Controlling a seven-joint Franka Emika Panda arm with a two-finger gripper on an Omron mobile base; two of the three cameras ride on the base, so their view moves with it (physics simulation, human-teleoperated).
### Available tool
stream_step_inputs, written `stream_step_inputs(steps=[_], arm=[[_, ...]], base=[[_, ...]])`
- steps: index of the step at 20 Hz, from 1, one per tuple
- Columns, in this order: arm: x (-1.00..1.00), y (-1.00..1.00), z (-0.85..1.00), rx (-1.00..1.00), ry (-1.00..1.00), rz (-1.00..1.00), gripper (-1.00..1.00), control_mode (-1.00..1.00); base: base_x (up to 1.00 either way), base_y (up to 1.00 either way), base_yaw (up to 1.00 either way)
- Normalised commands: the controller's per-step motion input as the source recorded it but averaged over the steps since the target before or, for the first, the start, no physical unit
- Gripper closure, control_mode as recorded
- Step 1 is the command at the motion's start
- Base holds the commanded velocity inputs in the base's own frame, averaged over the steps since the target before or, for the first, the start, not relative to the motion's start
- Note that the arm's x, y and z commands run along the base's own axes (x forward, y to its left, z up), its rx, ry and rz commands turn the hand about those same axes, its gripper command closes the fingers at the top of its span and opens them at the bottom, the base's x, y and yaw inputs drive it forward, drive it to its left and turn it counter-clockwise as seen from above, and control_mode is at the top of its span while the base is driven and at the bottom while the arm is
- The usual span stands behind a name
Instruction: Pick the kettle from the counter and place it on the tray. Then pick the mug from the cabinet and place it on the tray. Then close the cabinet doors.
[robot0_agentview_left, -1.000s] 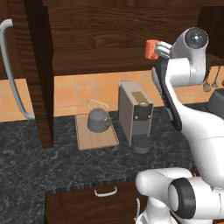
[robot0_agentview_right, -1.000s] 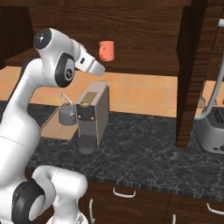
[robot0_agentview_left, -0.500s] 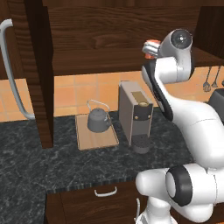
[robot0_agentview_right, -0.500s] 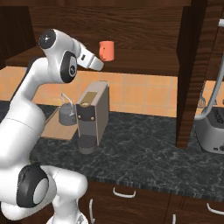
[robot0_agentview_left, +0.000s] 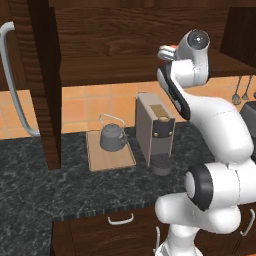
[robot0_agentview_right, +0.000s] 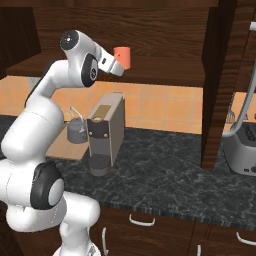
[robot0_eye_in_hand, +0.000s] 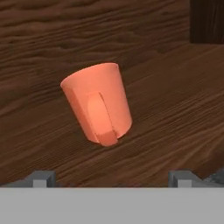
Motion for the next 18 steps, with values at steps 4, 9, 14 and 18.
stream_step_inputs(steps=[4, 9, 14, 18], arm=[[0.75, 0.00, 0.00, 0.00, 0.12, 0.00, -1.00, -1.00], [0.53, 0.00, -0.05, 0.00, -0.01, 0.00, -1.00, -1.00], [0.25, 0.00, -0.05, 0.00, -0.08, 0.01, 1.00, -1.00], [0.08, -0.04, -0.05, 0.00, -0.08, 0.00, 1.00, -1.00]], base=[[0.00, 0.00, 0.00], [0.00, 0.00, 0.00], [0.00, 0.00, 0.00], [0.00, 0.00, 0.00]])
